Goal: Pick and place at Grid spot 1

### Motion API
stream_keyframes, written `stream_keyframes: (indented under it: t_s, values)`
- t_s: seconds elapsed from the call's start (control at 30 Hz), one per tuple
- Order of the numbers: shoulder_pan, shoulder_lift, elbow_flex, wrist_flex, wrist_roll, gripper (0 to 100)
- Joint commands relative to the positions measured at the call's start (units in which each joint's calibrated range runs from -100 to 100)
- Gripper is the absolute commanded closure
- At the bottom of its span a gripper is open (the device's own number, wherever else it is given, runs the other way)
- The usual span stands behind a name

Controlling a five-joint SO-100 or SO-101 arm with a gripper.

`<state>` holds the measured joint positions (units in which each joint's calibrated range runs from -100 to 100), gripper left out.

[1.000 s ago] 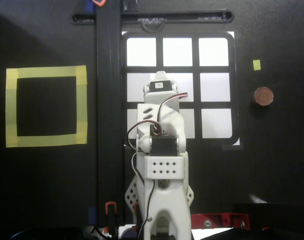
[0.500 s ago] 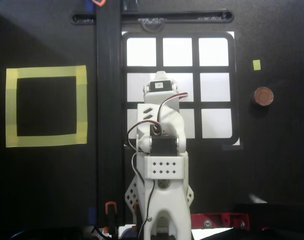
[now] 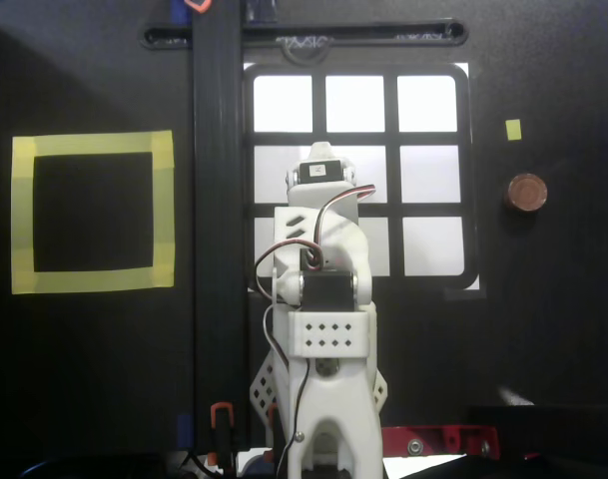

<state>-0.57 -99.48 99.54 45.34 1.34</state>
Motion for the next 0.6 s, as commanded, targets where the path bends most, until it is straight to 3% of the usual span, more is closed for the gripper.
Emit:
stream_keyframes:
  t_s: [0.0, 0.3, 0.57]
  values:
    - [0.4, 5.4, -4.9, -0.1, 0.0, 100]
    - [4.5, 60.3, -60.8, 14.6, -0.3, 100]
    - [7.2, 86.3, -92.4, 35.6, 0.0, 100]
